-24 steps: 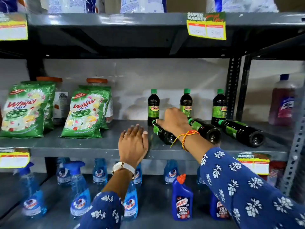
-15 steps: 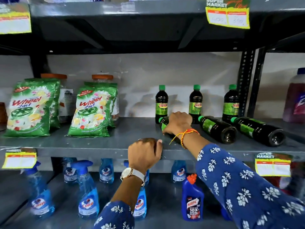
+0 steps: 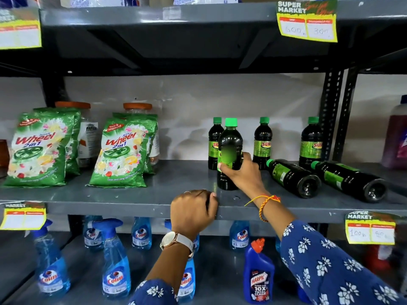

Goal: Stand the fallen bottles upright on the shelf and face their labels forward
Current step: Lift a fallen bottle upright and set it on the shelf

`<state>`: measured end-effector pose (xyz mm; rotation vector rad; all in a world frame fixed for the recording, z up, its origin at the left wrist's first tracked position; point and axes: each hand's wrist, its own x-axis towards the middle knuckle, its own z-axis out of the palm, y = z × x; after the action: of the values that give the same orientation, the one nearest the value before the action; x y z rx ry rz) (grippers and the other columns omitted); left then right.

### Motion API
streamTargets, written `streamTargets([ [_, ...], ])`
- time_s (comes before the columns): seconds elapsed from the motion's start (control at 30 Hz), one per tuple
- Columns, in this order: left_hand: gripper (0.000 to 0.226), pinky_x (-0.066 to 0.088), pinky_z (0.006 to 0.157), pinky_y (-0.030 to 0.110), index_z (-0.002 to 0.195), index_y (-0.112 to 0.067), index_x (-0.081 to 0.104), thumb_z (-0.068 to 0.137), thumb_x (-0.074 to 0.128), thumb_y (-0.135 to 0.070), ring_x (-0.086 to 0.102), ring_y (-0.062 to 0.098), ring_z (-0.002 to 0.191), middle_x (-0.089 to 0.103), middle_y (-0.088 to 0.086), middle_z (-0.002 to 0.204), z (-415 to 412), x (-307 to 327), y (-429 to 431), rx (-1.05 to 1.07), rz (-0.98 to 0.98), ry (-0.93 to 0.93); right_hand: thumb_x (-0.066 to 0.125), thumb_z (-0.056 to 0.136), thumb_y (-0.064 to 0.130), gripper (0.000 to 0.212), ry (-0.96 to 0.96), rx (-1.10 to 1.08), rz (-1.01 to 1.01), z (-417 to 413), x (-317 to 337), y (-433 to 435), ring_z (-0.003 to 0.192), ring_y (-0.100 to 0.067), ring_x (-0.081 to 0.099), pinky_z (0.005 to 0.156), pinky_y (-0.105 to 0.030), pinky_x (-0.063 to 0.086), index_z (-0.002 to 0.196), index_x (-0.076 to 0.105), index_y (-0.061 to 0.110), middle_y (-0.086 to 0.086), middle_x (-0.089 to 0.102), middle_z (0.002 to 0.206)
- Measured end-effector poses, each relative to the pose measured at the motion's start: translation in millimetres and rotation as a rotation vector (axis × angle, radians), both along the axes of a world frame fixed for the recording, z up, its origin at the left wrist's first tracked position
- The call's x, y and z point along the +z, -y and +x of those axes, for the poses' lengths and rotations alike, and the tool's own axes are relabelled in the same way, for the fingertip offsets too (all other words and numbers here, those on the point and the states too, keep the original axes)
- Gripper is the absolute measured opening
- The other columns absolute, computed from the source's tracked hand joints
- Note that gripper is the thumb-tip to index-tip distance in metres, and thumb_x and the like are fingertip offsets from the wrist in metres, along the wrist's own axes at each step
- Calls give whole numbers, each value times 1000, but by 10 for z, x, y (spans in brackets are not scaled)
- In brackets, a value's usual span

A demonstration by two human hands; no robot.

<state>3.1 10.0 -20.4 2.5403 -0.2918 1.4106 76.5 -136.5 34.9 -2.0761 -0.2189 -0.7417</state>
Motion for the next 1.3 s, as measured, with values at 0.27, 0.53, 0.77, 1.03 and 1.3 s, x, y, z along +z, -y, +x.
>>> streamTargets([
  [0.27,36,40,47,25,60,-17,63,84,40,-31,56,23,45,64,1,53,6,-16,21,9,10,63,80,51,44,80,-35,21,-122,79,-96,-2,96,-29,54,73,-34,45,110,38,12,-4,43,105],
  [0.53,39,43,51,26,64,-16,67,86,38,-31,59,22,50,68,1,60,24,-34,23,17,14,31,85,51,32,86,-85,225,111,126,-95,13,105,-22,51,91,-38,45,115,31,15,-8,48,117],
  [0.77,40,41,48,26,62,-15,66,86,38,-31,59,24,48,67,3,57,18,-39,25,31,27,70,76,63,4,71,-86,316,259,114,-77,32,75,0,51,54,-2,38,118,32,9,12,50,85],
  [1.03,39,42,50,26,64,-14,68,86,39,-30,60,23,51,69,3,61,45,-55,20,24,18,64,75,63,5,63,-142,347,278,168,-96,61,80,0,50,54,-7,40,106,29,16,9,50,88],
  [1.3,41,42,50,25,63,-14,68,86,39,-30,59,23,50,69,3,60,35,-53,17,31,21,48,77,64,11,59,-172,360,231,166,-97,42,82,-6,53,68,-21,41,108,37,11,9,54,87],
])
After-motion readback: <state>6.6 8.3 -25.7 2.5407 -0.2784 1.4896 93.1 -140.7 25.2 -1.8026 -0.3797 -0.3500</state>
